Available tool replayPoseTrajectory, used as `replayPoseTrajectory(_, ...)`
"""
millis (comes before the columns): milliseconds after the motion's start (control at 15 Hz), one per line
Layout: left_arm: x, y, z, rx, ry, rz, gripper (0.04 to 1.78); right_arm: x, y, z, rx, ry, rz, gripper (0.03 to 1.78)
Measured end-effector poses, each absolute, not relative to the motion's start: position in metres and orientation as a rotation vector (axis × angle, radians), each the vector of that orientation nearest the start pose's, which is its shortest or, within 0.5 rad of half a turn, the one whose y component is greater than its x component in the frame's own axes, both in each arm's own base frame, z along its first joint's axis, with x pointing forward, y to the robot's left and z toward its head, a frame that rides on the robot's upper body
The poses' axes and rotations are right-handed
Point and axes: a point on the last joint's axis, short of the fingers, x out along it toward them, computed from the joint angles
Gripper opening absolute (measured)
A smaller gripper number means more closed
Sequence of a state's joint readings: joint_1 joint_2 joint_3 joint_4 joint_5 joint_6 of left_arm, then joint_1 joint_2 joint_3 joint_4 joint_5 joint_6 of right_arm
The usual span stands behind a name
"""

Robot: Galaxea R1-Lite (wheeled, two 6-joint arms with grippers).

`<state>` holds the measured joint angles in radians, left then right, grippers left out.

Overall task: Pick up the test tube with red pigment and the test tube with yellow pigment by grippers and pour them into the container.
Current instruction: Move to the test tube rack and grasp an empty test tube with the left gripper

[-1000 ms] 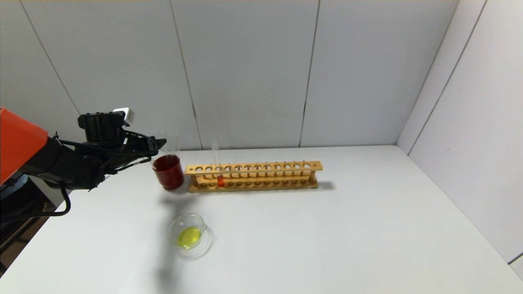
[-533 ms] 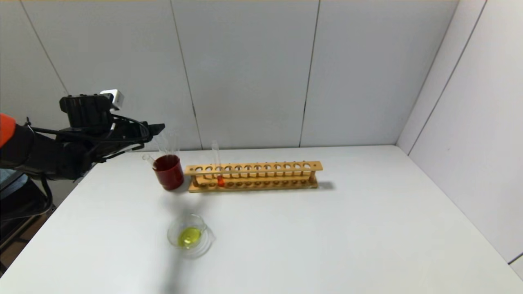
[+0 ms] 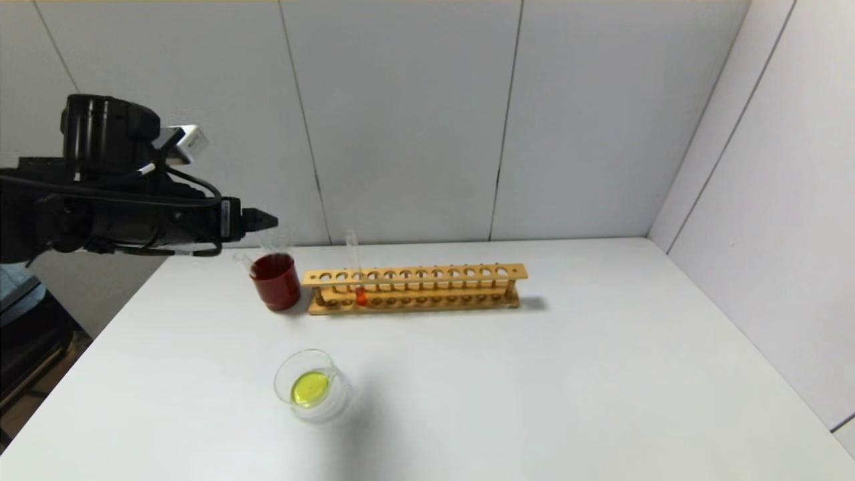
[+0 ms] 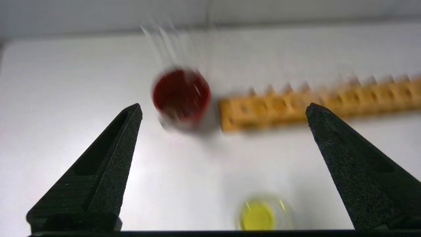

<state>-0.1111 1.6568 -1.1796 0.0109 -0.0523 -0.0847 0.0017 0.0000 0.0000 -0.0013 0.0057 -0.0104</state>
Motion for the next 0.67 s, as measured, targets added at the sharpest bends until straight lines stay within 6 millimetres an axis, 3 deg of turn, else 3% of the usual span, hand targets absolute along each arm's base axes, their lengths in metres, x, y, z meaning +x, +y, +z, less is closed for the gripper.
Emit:
replayPoseTrajectory(133, 0.281, -0.056, 0.240, -0.072, 0.605, -0.187, 1.75, -0.023, 0.000, 0.076, -0.010, -0.001, 0.007, 1.75)
replayPoseTrajectory(267, 0.271, -0.071, 0.239, -0.081, 0.639, -0.235, 1.75, -0.023, 0.000, 0.076, -0.010, -0.001, 0.007, 1.75)
replayPoseTrajectory(667, 0.280, -0.098, 0.206, -0.059, 0.697, -0.307, 1.75, -0.023, 0.000, 0.076, -0.010, -0.001, 0.007, 1.75)
